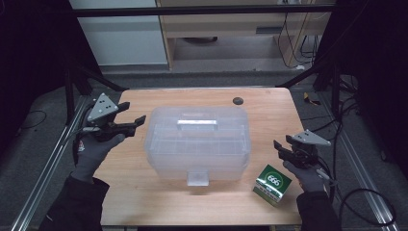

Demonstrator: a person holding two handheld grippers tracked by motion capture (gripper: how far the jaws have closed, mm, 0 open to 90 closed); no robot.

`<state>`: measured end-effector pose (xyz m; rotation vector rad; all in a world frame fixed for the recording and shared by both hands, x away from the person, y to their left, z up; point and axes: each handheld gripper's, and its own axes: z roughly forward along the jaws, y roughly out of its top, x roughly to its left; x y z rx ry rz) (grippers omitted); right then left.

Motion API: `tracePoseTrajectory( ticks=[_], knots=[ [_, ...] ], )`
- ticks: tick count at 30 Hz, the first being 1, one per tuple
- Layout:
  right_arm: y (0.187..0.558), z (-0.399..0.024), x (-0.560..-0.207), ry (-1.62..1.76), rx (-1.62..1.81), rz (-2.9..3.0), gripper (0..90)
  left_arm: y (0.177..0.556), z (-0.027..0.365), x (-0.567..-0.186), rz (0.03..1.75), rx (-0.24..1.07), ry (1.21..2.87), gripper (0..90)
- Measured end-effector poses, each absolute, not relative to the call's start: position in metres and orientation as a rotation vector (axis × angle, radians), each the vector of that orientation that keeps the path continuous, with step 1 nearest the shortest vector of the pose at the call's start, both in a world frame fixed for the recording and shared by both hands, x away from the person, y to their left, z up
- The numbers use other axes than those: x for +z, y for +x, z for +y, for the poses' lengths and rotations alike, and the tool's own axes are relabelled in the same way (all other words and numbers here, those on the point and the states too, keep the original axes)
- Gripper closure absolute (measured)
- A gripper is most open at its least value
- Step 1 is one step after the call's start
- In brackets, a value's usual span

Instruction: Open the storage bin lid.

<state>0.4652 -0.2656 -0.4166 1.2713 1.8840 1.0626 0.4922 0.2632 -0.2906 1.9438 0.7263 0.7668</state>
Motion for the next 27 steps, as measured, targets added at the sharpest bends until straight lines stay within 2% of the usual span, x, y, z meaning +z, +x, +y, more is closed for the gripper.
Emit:
tracePoseTrajectory(
  ticks=[4,8,27],
  knots=[
    [0.465,-0.268,-0.418,1.292,1.072,1.901,62.2,0.497,0.249,-0.287,0.668,0.750,1.968,28.5],
    [0.466,-0.269,-0.418,1.298,1.077,1.905,65.1,0.499,0.241,-0.285,0.643,0.739,2.015,29.0],
    [0.468,-0.266,-0.421,1.297,1.083,1.934,65.5,0.500,0.216,-0.269,0.478,0.726,2.160,31.8]
  ],
)
